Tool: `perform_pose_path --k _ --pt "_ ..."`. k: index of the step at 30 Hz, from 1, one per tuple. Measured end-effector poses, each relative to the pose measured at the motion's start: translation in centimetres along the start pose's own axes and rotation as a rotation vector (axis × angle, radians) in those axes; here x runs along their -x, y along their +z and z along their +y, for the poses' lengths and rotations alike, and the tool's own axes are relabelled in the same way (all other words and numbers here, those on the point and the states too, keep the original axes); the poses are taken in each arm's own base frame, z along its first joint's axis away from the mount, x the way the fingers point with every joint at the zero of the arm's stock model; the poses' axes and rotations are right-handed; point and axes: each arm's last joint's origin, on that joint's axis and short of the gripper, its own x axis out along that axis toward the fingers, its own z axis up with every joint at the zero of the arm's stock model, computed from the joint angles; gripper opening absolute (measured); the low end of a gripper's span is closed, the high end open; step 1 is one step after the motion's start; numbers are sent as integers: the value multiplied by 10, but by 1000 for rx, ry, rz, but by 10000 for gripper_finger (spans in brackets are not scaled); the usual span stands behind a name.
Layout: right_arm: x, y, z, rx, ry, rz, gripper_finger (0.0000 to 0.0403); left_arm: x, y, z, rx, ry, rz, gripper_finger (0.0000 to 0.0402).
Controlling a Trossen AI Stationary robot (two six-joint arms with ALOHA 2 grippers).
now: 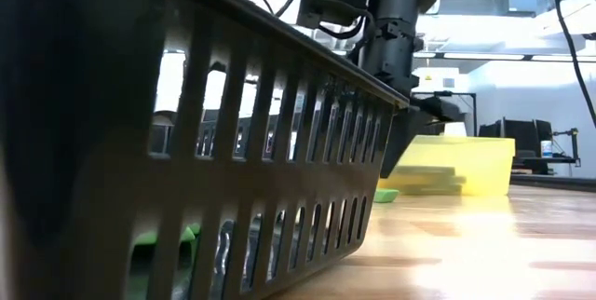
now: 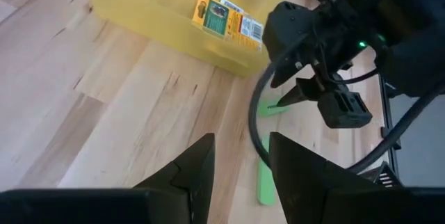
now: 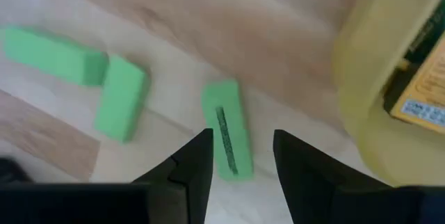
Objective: Pick & Place School Supplies
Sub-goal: Put the green eraser into the bottom black bin
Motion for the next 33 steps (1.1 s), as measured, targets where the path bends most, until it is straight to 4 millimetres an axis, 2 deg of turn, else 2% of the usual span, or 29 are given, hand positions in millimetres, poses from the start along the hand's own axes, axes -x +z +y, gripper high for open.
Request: perform_pose_path --k 9,22,26,30,33 --pt "-14 3 9 34 64 9 138 0 0 0 0 2 -2 131" --pt "-13 3 3 64 21 25 135 0 0 1 -10 17 -8 131" --pt "-8 -12 6 44 30 53 132 0 1 0 1 15 -14 131" --pt "9 -40 13 15 61 69 134 0 1 0 3 12 -21 131" --pt "26 -61 10 -15 24 33 133 0 3 -1 1 5 -41 131"
